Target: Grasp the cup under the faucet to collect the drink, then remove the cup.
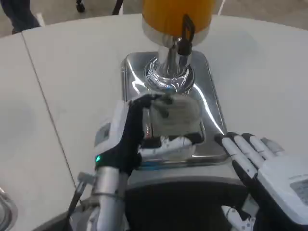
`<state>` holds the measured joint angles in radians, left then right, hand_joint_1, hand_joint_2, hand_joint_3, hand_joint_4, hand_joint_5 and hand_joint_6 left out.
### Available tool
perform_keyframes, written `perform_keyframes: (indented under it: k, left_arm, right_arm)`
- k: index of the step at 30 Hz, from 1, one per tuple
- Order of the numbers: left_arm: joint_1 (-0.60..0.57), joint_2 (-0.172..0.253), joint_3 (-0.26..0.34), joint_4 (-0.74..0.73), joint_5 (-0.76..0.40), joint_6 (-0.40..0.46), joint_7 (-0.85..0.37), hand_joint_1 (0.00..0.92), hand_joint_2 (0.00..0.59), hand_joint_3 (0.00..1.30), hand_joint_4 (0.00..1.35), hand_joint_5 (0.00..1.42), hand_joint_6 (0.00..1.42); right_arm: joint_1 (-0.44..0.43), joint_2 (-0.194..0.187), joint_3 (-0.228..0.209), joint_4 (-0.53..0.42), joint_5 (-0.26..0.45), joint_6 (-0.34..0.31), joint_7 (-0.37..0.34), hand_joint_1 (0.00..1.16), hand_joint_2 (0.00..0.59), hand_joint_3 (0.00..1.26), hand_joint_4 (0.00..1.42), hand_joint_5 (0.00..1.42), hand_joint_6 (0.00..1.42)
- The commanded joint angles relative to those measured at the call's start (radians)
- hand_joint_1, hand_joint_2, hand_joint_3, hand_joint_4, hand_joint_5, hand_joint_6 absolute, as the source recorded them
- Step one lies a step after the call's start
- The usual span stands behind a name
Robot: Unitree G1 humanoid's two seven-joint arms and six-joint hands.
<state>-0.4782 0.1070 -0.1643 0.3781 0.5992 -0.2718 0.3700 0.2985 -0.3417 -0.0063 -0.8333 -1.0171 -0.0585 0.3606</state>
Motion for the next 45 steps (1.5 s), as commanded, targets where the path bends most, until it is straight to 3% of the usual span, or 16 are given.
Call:
perform_keyframes:
  k: [1, 15, 19, 23, 24, 27, 29, 36, 43, 45]
  left_arm:
    - [-0.074, -0.020, -0.013, 0.088, -0.011, -0.013, 0.063, 0.686, 0.034, 1.11, 1.17, 1.41, 1.42]
    - [-0.208, -0.048, 0.001, 0.314, -0.050, 0.028, 0.224, 0.693, 0.050, 1.09, 1.13, 1.39, 1.42]
    - [-0.208, -0.049, -0.018, 0.330, -0.042, 0.013, 0.253, 0.685, 0.069, 1.03, 1.10, 1.37, 1.42]
    - [-0.211, -0.046, -0.043, 0.352, -0.036, -0.007, 0.266, 0.644, 0.082, 0.89, 1.08, 1.29, 1.42]
    - [-0.212, -0.046, -0.045, 0.355, -0.038, -0.010, 0.266, 0.624, 0.085, 0.82, 1.02, 1.26, 1.42]
    - [-0.217, -0.031, -0.065, 0.365, -0.027, -0.020, 0.261, 0.541, 0.072, 0.52, 0.62, 1.05, 1.27]
    - [-0.216, -0.021, -0.083, 0.364, -0.009, -0.017, 0.270, 0.502, 0.069, 0.42, 0.52, 0.99, 1.23]
    - [-0.216, -0.018, -0.096, 0.372, -0.005, -0.009, 0.280, 0.469, 0.063, 0.31, 0.36, 0.88, 1.11]
    - [-0.210, -0.002, -0.091, 0.365, -0.023, -0.025, 0.252, 0.439, 0.050, 0.17, 0.14, 0.60, 0.70]
    - [-0.203, 0.006, -0.089, 0.352, -0.030, -0.029, 0.238, 0.431, 0.048, 0.16, 0.12, 0.56, 0.66]
  right_arm:
    - [-0.022, 0.005, 0.001, 0.005, -0.012, 0.016, 0.021, 0.28, 0.575, 0.00, 0.00, 0.00, 0.03]
    - [-0.028, 0.010, -0.003, -0.004, -0.020, 0.029, 0.043, 0.28, 0.575, 0.00, 0.00, 0.00, 0.03]
    - [-0.031, 0.017, 0.001, -0.014, -0.026, 0.034, 0.051, 0.28, 0.575, 0.00, 0.00, 0.00, 0.03]
    - [-0.029, 0.021, -0.001, -0.017, -0.027, 0.037, 0.058, 0.28, 0.575, 0.00, 0.00, 0.00, 0.03]
    - [-0.028, 0.022, 0.000, -0.016, -0.025, 0.037, 0.059, 0.28, 0.575, 0.00, 0.00, 0.00, 0.03]
    - [-0.042, 0.023, 0.002, -0.002, -0.020, 0.041, 0.061, 0.28, 0.575, 0.00, 0.00, 0.00, 0.03]
    - [-0.052, 0.021, 0.003, 0.003, -0.024, 0.042, 0.061, 0.28, 0.575, 0.00, 0.00, 0.00, 0.03]
    - [-0.053, 0.027, 0.013, 0.003, -0.022, 0.053, 0.068, 0.28, 0.575, 0.00, 0.00, 0.00, 0.03]
    - [-0.062, 0.027, 0.019, 0.010, -0.012, 0.053, 0.065, 0.27, 0.581, 0.00, 0.00, 0.00, 0.04]
    - [-0.063, 0.026, 0.019, 0.009, -0.008, 0.052, 0.066, 0.27, 0.581, 0.00, 0.00, 0.00, 0.04]
